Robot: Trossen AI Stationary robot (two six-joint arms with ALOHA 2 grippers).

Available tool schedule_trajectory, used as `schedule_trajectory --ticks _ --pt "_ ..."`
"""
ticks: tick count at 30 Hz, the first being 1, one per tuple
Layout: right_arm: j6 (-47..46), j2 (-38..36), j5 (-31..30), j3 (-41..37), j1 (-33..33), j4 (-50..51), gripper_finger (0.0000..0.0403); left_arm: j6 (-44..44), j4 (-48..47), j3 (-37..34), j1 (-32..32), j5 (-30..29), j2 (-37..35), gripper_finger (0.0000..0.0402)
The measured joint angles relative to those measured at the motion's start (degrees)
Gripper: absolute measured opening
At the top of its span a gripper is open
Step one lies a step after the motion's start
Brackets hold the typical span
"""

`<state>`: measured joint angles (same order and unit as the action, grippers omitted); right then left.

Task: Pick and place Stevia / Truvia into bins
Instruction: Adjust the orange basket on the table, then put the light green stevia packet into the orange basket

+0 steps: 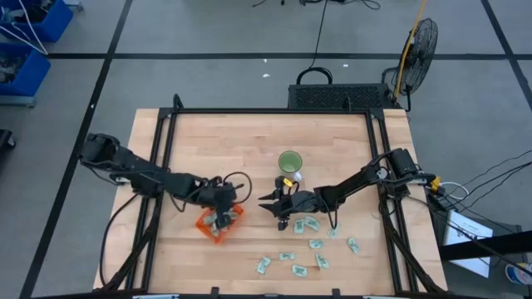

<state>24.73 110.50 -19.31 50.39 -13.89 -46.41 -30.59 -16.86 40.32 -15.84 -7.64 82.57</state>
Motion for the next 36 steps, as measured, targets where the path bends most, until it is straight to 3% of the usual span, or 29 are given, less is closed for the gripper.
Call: schedule_trajectory --ticks 6,13,16,24,29,36 --pt "0.1 0.0 0.0 0.0 0.0 0.0 0.0089 2.8 2.6 0.0 4.0 3.1 4.8 0.0005" --pt "-1.5 -1.7 1.0 -0.1 -0.6 2.3 0.0089 7.7 8.3 1.3 4.2 5.3 6.4 0.0003" --pt "-4.5 -5.1 6.5 0.0 -1.2 7.7 0.0089 7.6 8.0 2.5 4.1 5.2 6.4 0.0011" --pt "-20.5 -19.2 22.4 0.0 -5.0 37.2 0.0089 12.7 3.2 9.3 2.5 4.7 6.0 0.0004" --pt "-28.9 -25.4 16.8 0.0 -10.3 51.3 0.0089 16.6 -2.4 13.6 2.0 -1.6 5.7 0.0023" --pt "-39.9 -24.3 7.0 -2.9 -13.7 56.4 0.0089 16.4 0.2 14.8 2.0 -9.9 5.8 0.0036"
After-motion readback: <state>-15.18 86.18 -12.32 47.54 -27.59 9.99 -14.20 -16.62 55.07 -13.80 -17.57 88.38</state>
